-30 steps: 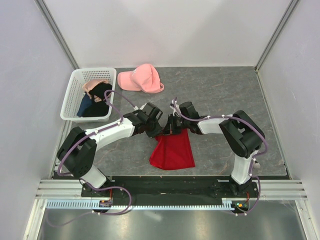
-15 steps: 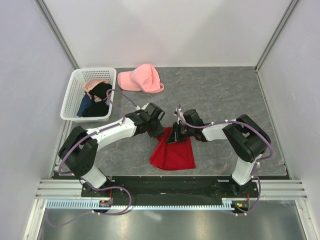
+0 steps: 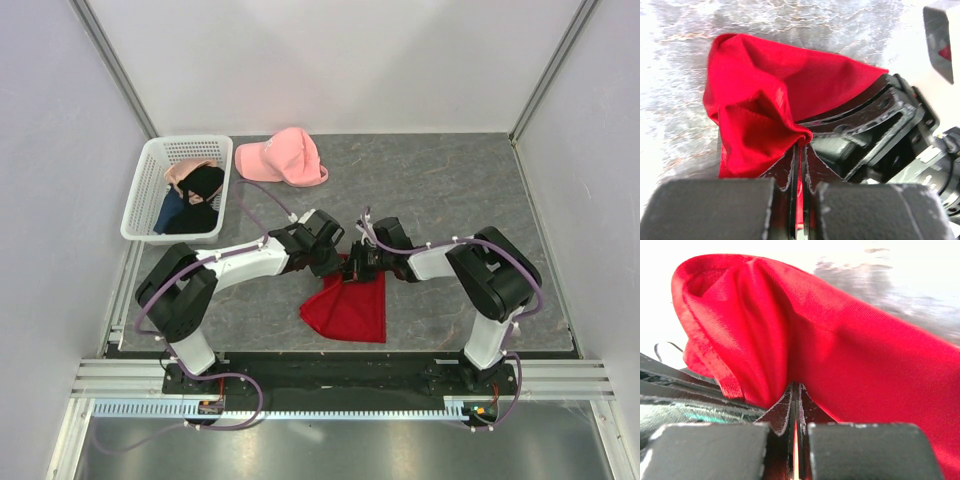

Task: Fold the napkin into a case and place the utensils inside
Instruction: Fold the lower triangle-folded napkin at the center of the board.

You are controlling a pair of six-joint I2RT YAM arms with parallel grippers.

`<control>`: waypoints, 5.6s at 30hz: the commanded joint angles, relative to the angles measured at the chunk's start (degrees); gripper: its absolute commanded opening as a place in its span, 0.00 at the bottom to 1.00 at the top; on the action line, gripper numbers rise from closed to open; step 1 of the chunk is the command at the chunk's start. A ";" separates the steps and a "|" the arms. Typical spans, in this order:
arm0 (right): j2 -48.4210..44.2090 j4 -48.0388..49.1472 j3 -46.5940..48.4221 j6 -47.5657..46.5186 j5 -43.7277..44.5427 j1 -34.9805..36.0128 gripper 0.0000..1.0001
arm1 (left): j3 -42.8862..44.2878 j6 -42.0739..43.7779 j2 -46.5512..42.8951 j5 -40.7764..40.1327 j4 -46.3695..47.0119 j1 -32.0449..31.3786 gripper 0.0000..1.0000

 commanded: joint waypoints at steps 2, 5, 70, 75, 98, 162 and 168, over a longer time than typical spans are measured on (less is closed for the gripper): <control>-4.11 -4.51 0.69 -4.02 0.71 -4.62 0.00 | -1.95 1.57 1.18 1.29 7.11 -0.70 0.02; -5.16 -8.21 1.40 -6.31 0.89 -6.20 0.00 | -2.48 1.83 1.10 1.29 7.56 -0.70 0.02; -10.00 -39.14 22.40 -24.60 29.00 13.38 0.45 | -17.69 16.08 -43.18 -3.10 -14.24 21.80 0.72; -9.39 -43.01 23.98 -20.30 36.38 24.43 0.56 | -17.08 11.33 -46.10 -1.70 -16.61 27.50 0.72; 6.25 -50.05 35.77 -16.33 45.45 41.60 0.54 | -18.21 16.69 -43.38 15.00 -17.67 41.57 0.72; -35.23 -19.64 -3.43 -17.74 24.36 26.14 0.00 | -26.74 6.93 -11.31 13.42 25.31 24.09 0.83; -35.67 -17.45 -4.49 -17.30 23.21 25.34 0.00 | -25.07 6.14 -6.56 13.69 26.81 23.13 0.77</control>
